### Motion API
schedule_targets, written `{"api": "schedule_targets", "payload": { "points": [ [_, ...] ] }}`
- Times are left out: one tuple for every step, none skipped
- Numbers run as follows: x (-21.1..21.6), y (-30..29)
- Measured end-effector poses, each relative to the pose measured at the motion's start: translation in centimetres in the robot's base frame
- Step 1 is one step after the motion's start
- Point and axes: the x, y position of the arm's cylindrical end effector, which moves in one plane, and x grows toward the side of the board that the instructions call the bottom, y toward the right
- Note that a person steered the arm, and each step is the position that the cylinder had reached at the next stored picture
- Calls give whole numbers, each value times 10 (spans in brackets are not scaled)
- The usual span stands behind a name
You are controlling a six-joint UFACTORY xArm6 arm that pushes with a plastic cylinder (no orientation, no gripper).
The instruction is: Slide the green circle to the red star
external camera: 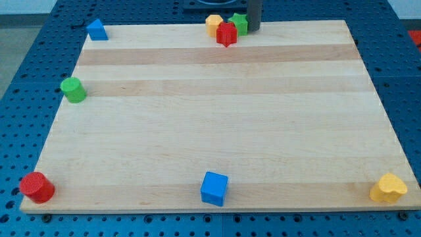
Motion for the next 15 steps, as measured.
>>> {"api": "schedule_targets", "payload": {
  "points": [
    [17, 27],
    [61, 70],
    [124, 43],
    [174, -43],
    [215, -131],
    [243, -239],
    [250, -336],
    [243, -382],
    [227, -381],
    [208, -375],
    [192, -379],
    [171, -379],
    [154, -369],
    [158, -336],
    [177, -297]
  ]
}}
